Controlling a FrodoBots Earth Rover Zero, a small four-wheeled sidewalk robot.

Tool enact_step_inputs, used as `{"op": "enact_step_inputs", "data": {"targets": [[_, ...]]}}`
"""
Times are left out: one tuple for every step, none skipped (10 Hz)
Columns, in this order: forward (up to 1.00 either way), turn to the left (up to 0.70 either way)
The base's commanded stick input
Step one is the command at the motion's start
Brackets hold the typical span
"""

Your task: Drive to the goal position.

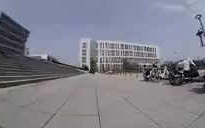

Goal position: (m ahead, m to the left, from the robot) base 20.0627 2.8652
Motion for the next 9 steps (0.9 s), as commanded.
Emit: {"op": "enact_step_inputs", "data": {"targets": [[0.7, 0.0], [0.7, 0.0], [0.7, 0.0], [0.7, 0.0], [0.7, 0.0], [0.7, 0.0], [0.7, 0.0], [0.7, 0.0], [0.7, 0.0]]}}
